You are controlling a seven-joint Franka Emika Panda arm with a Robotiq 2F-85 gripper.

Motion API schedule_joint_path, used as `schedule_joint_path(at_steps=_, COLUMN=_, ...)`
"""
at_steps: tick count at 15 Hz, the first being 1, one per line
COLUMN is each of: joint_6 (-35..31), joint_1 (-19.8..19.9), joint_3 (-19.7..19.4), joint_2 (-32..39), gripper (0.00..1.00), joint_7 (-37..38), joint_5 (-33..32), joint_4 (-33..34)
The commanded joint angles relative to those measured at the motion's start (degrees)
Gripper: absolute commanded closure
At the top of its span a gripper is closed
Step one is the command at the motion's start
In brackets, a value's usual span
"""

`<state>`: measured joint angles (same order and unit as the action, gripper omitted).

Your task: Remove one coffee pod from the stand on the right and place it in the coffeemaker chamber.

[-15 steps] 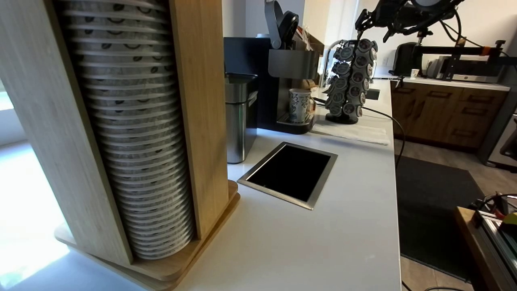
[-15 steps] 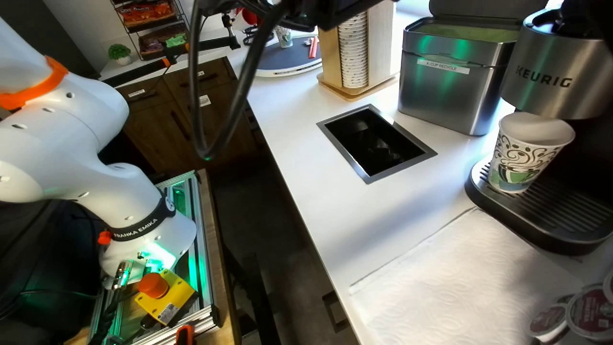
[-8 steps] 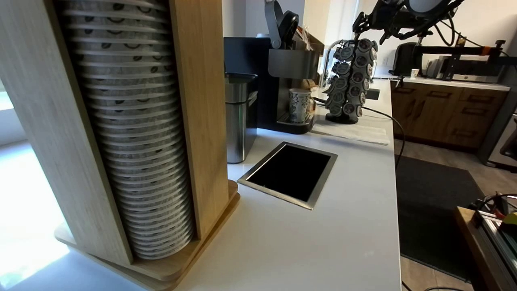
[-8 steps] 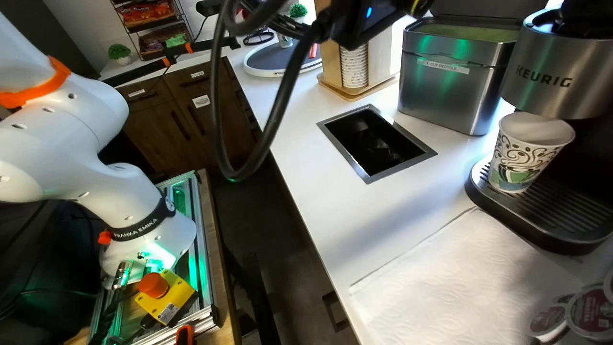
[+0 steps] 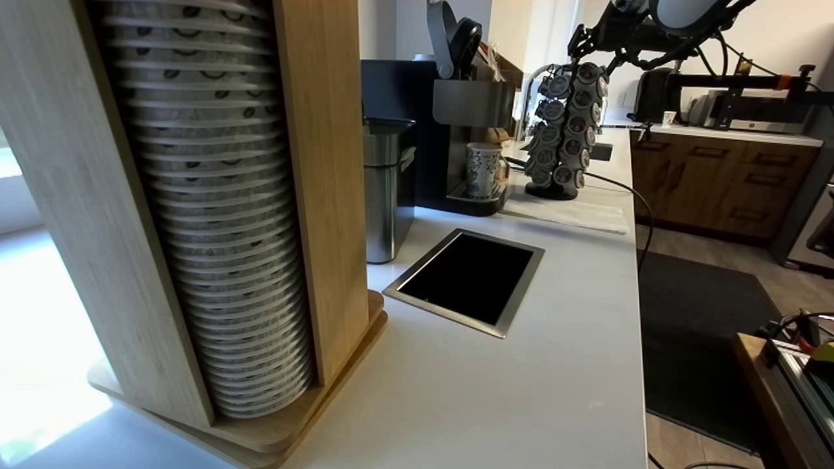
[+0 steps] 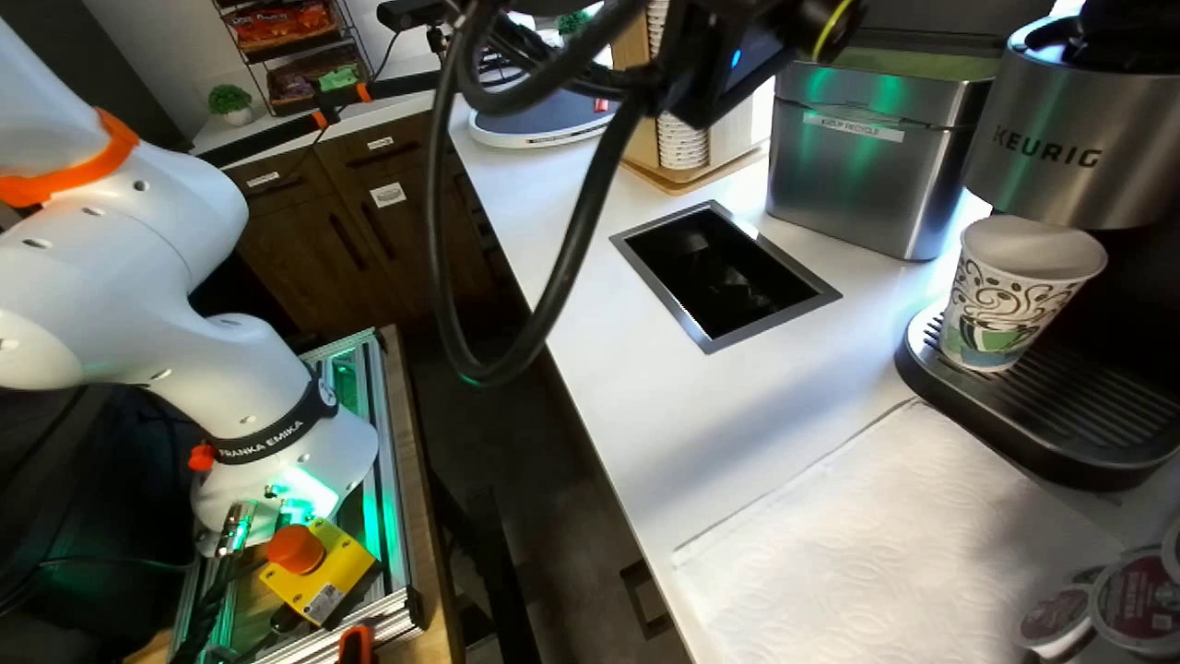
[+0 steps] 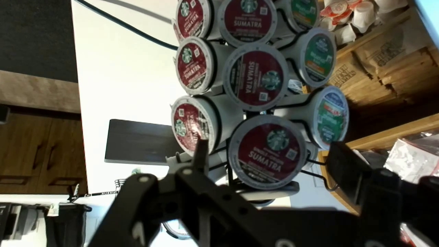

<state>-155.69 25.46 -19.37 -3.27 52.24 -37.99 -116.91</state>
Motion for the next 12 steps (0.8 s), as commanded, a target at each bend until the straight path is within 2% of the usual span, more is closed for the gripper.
schedule_joint_path(at_steps=1, joint_6=-1.8, joint_1=0.3, joint_3=-0.3, joint_2=0.9, gripper=0.12, joint_7=0.0, joint_5=-0.5, joint_4=0.6)
schedule_joint_path(at_steps=4, joint_6=-1.7, joint_1=0.3, joint_3=-0.3, joint_2=0.9, gripper=0.2, joint_7=-0.1, joint_5=-0.7, joint_4=0.5)
schedule_joint_path(at_steps=5, joint_6=-1.8, joint_1=0.3, joint_3=-0.3, joint_2=0.9, gripper=0.27, joint_7=0.1, joint_5=-0.9, joint_4=0.5)
schedule_joint_path(at_steps=7, joint_6=-1.7, joint_1=0.3, joint_3=-0.3, joint_2=0.9, gripper=0.3, joint_7=0.0, joint_5=-1.1, joint_4=0.5)
schedule_joint_path(at_steps=8, joint_6=-1.7, joint_1=0.3, joint_3=-0.3, joint_2=0.9, gripper=0.38, joint_7=0.0, joint_5=-1.2, joint_4=0.5)
schedule_joint_path(at_steps=9, joint_6=-1.7, joint_1=0.4, joint_3=-0.3, joint_2=0.9, gripper=0.38, joint_7=0.0, joint_5=-1.3, joint_4=0.5)
schedule_joint_path(at_steps=10, joint_6=-1.7, joint_1=0.4, joint_3=-0.4, joint_2=0.9, gripper=0.48, joint_7=0.0, joint_5=-1.4, joint_4=0.5)
schedule_joint_path(at_steps=12, joint_6=-1.8, joint_1=0.4, joint_3=-0.4, joint_2=1.0, gripper=0.56, joint_7=0.1, joint_5=-1.6, joint_4=0.5)
